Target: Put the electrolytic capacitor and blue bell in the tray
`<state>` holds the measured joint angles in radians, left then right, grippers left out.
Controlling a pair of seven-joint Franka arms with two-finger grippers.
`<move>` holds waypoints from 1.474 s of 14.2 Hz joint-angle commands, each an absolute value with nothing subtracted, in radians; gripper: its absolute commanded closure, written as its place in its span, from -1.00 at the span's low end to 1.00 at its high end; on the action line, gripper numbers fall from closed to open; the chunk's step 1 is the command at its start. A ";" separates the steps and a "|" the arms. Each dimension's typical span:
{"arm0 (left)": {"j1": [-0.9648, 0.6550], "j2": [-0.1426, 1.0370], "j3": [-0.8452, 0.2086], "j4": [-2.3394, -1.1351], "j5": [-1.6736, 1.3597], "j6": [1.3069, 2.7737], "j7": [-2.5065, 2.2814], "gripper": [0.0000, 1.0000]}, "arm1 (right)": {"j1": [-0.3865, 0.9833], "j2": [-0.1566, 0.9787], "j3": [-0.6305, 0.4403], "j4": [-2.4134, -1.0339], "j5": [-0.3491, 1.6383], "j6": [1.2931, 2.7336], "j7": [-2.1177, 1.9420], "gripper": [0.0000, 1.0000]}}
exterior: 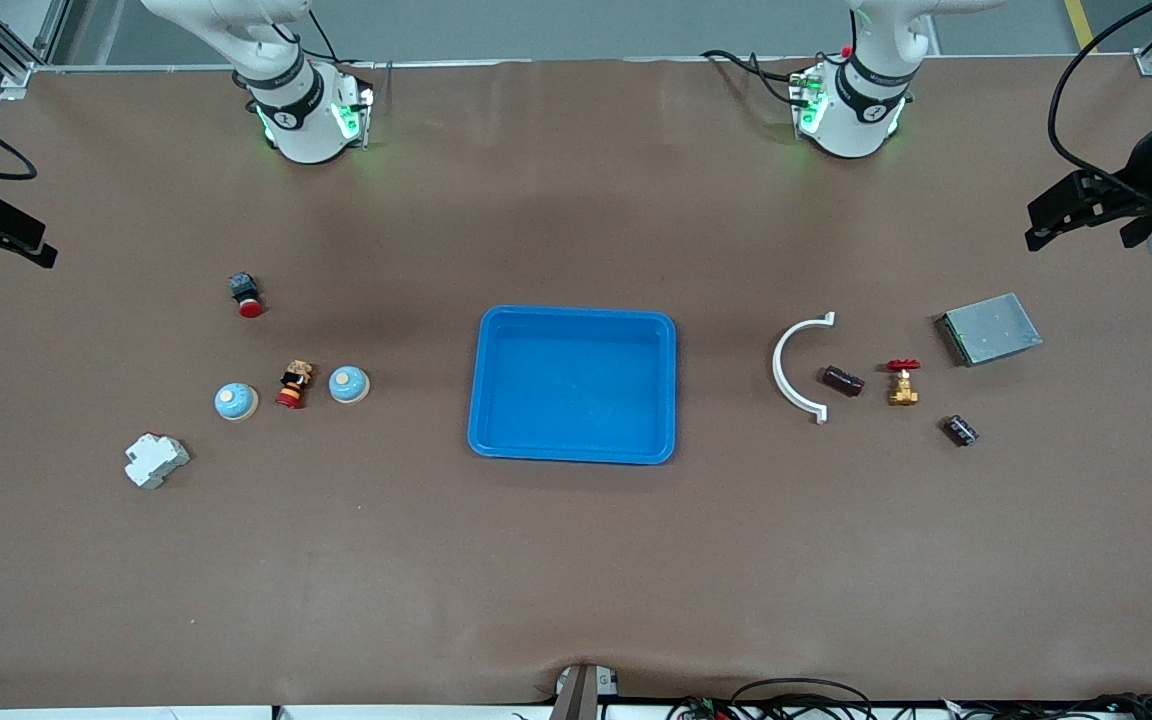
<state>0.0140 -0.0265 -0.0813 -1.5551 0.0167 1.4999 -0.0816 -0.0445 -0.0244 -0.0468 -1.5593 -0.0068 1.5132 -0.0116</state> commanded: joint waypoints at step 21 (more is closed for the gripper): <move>0.058 0.001 -0.086 -2.038 0.028 1.863 -0.356 -1.00 | -0.058 0.043 -0.038 -1.559 0.000 1.529 -0.026 -1.00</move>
<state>0.0448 0.0225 -0.0802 -1.9601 0.0167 1.7890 -0.3382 -0.0447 0.0065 -0.0483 -1.5660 -0.0068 1.5312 -0.0116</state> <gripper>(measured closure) 0.000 0.000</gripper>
